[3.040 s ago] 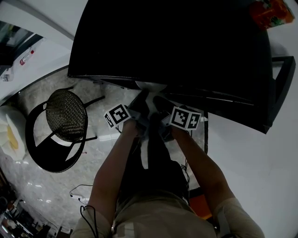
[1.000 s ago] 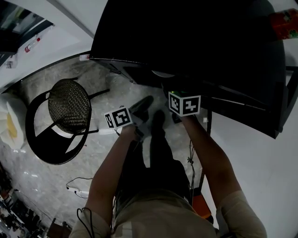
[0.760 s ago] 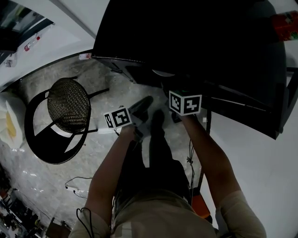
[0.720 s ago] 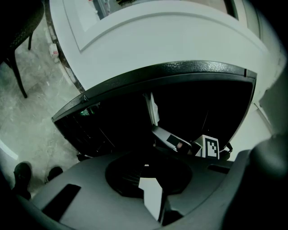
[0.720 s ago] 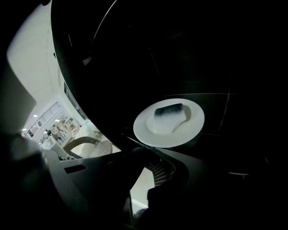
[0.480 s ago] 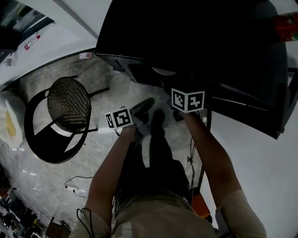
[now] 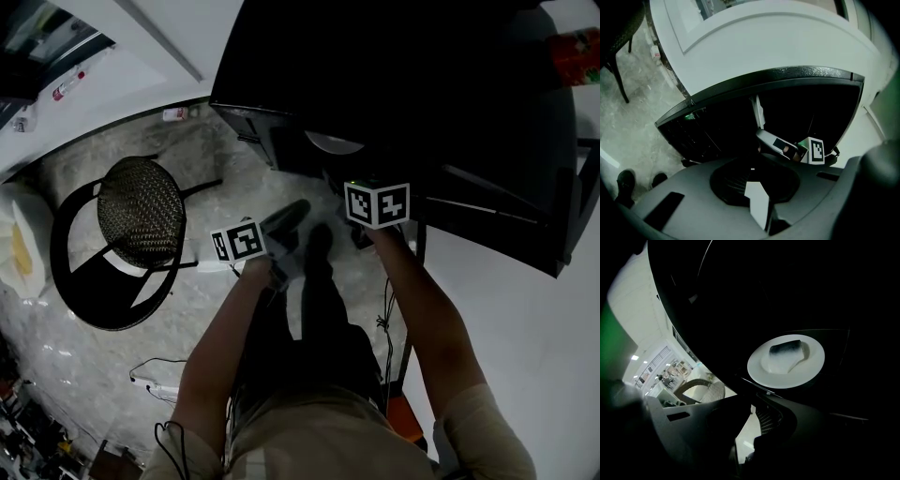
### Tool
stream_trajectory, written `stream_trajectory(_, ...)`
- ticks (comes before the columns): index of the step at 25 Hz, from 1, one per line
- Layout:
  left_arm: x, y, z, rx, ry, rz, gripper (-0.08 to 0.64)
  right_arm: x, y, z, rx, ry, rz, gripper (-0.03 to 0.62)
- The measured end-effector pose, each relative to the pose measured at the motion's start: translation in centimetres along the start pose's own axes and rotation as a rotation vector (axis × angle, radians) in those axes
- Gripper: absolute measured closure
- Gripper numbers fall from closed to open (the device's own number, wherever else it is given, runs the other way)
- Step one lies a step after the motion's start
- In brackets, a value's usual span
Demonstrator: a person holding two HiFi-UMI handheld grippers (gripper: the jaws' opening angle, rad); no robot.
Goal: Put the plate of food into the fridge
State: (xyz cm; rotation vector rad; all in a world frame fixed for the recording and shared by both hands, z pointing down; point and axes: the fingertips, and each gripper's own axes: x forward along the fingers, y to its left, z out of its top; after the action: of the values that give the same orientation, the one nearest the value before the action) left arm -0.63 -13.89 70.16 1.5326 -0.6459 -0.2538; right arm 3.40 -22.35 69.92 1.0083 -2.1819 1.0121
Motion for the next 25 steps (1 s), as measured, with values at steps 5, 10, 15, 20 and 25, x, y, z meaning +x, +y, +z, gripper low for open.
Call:
stream_trajectory(5, -0.4, -0.9, 1.0, 0.019, -0.022, 0.000, 0.537, -1.0, 1.0, -0.6, -0.009, 0.001, 0.005, 0.551)
stream_trajectory(10, -0.8, -2.1, 2.8, 0.060, -0.051, 0.007, 0.538, -1.8, 2.1, -0.6, -0.017, -0.007, 0.016, 0.554)
stream_trajectory(15, -2.1, -3.1, 3.8, 0.101, -0.066, 0.025, 0.549, -3.0, 3.5, -0.8, -0.014, -0.021, 0.017, 0.557)
stream_trajectory(20, -3.9, -5.4, 4.4, 0.171, -0.061, 0.013, 0.549, -4.9, 5.7, -0.4, 0.038, -0.070, 0.032, 0.557)
stream_trajectory(25, -5.3, -7.8, 4.9, 0.231, -0.049, -0.007, 0.548, -6.4, 7.8, -0.1, 0.082, -0.111, 0.042, 0.557)
